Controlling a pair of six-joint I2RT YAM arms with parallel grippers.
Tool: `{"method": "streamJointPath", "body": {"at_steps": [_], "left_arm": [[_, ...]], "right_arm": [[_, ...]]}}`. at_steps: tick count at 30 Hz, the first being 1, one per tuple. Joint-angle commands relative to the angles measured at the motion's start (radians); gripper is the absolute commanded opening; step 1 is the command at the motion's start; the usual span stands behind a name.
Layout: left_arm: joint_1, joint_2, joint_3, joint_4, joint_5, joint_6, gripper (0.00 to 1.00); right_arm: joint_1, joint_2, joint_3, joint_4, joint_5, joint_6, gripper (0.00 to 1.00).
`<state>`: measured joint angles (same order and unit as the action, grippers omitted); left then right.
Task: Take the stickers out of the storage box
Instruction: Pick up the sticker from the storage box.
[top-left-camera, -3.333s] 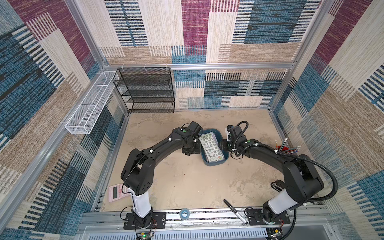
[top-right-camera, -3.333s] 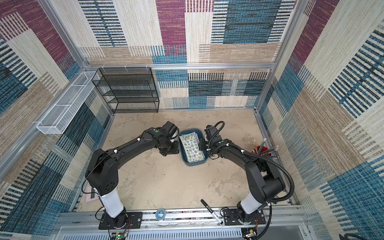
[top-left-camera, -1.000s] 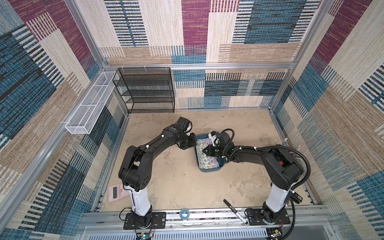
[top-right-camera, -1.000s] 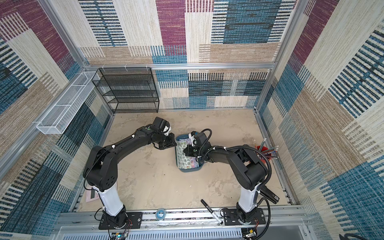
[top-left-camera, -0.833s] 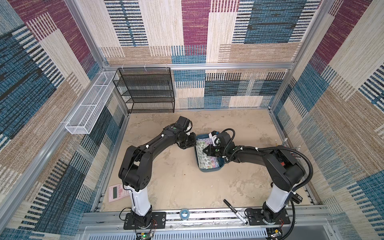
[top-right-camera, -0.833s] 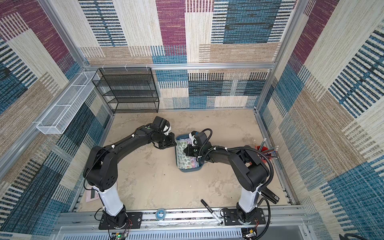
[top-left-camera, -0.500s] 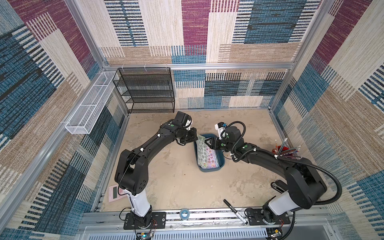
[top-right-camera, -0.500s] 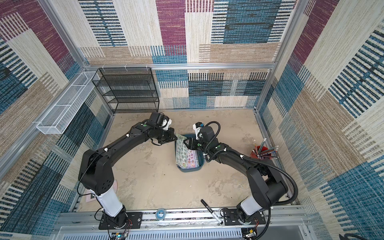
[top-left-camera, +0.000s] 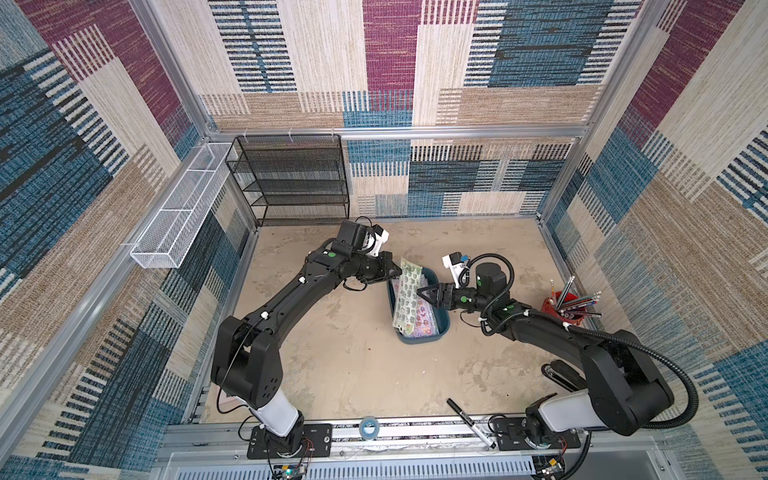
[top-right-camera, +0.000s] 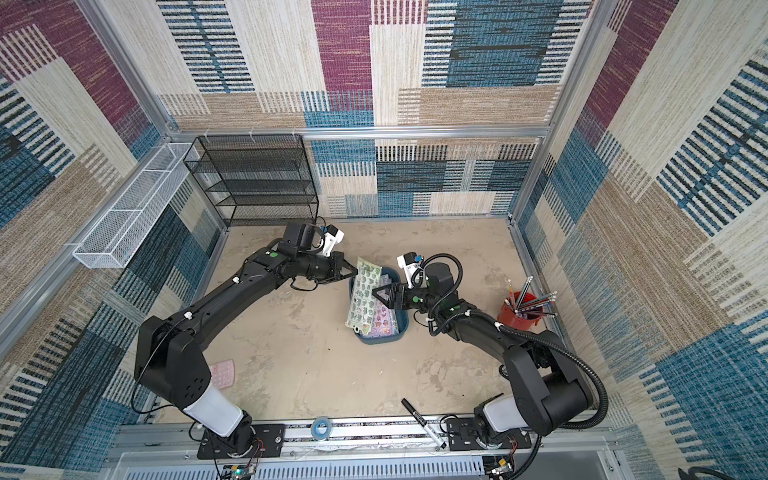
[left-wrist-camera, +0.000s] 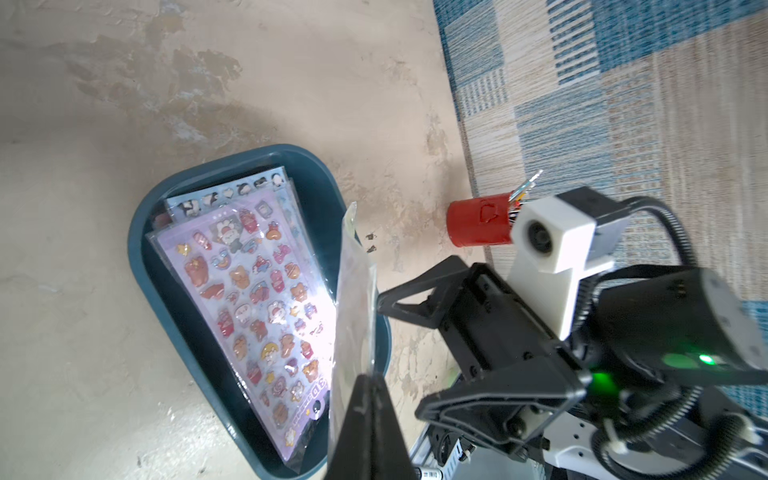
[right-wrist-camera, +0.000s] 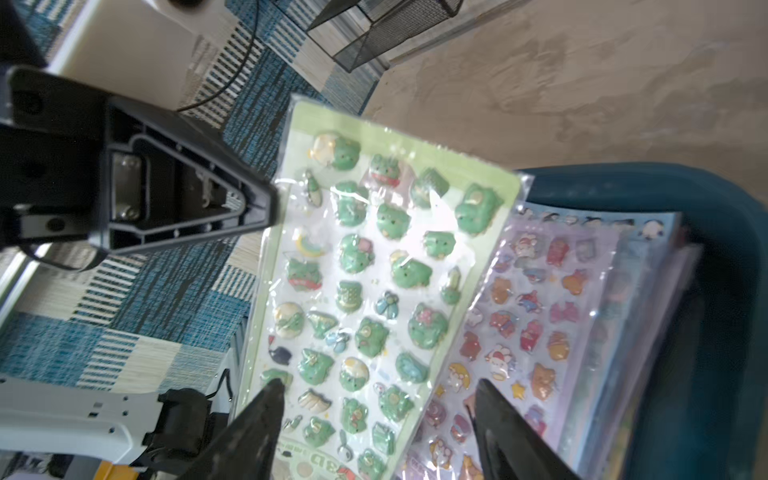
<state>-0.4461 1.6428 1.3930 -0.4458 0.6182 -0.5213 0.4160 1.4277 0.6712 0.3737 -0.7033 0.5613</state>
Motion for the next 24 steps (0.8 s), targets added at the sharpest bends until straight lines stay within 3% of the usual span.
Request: {"method": "streamJointPath", "body": {"at_steps": [1,15,21,24], "left_arm": [[0.012,-0.018,-0.009,0.069,0.094,-0.025,0.00],[0.041,-0.107,-0.108,0.186,0.150,-0.100,0.00],[0.047,-0.106,-0.117,0.215,0.168,-0.120,0.00],[0.050,-0.095,-0.114,0.233,0.179,-0.133,0.00]], "right_arm": [[-0.004,0.016,-0.040,0.254,-0.149,0.102,0.71],[-0.003,0.183,-0.090,0.657,-0.241,0.358,0.64],[0.000,0.238,-0.109,0.870,-0.257,0.500,0.57],[0.005,0.250,-0.098,0.877,-0.260,0.510,0.51]]}}
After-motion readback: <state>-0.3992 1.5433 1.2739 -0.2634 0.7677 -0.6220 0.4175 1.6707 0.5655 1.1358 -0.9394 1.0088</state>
